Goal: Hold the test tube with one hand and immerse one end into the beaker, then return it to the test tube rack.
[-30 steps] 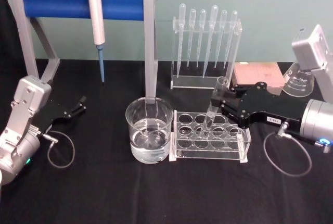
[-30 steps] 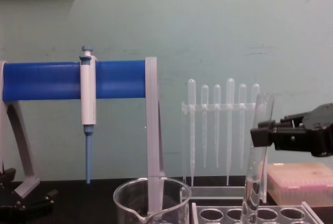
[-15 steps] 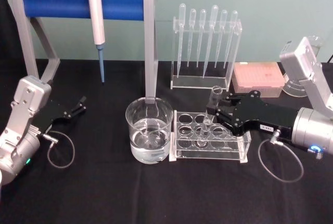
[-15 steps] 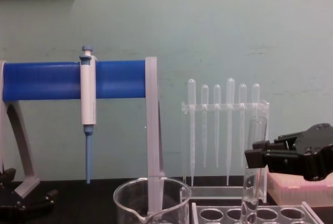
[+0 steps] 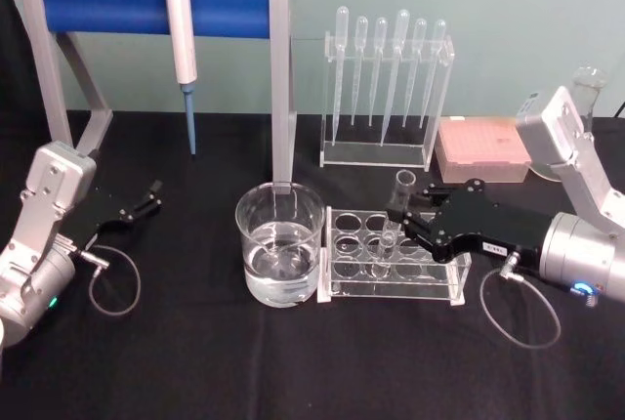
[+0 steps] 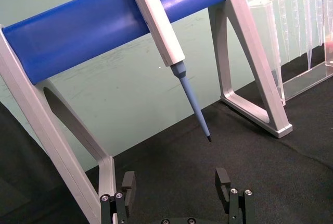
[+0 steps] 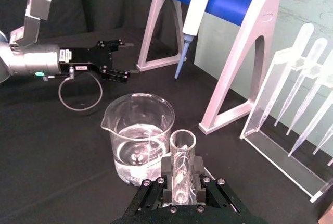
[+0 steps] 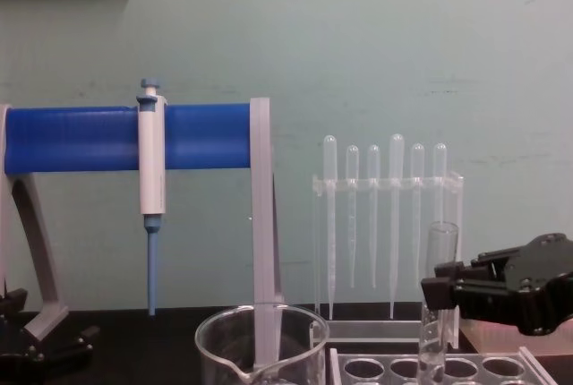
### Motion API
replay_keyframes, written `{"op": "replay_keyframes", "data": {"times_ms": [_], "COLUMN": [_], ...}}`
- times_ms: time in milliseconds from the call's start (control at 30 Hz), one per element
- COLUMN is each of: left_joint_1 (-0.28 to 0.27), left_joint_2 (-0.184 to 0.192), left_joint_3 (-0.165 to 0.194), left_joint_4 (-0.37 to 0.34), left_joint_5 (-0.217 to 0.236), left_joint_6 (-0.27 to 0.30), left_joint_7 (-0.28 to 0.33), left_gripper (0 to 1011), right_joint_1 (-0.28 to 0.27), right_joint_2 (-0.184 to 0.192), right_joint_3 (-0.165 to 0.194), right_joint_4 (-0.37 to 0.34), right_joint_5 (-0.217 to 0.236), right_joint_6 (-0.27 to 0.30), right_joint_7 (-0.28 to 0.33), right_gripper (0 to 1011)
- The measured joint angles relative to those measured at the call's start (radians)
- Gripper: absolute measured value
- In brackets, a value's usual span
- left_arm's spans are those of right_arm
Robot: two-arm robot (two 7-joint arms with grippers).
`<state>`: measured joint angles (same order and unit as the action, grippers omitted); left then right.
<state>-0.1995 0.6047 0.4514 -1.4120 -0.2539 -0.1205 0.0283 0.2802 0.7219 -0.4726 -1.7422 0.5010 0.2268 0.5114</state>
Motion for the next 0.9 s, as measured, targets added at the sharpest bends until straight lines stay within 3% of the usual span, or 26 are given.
{"op": "replay_keyframes", "data": {"times_ms": [667,900], "left_joint_1": [0.000,0.000], "left_joint_2": [0.000,0.000], "left_joint_3": [0.000,0.000], "left_joint_4": [0.000,0.000], "left_joint_5": [0.000,0.000], "left_joint_6": [0.000,0.000], "left_joint_7": [0.000,0.000], "left_gripper": [1000,1000], "right_joint_1": [-0.006,-0.006], "right_joint_2": [-0.012,-0.011], "right_joint_3": [0.008,0.008], "right_joint_4": [0.011,0.011], "right_joint_5": [-0.014,-0.014], "right_joint_6": [-0.003,-0.003], "right_joint_7": [0.000,0.000], "right_gripper": [243,438]}}
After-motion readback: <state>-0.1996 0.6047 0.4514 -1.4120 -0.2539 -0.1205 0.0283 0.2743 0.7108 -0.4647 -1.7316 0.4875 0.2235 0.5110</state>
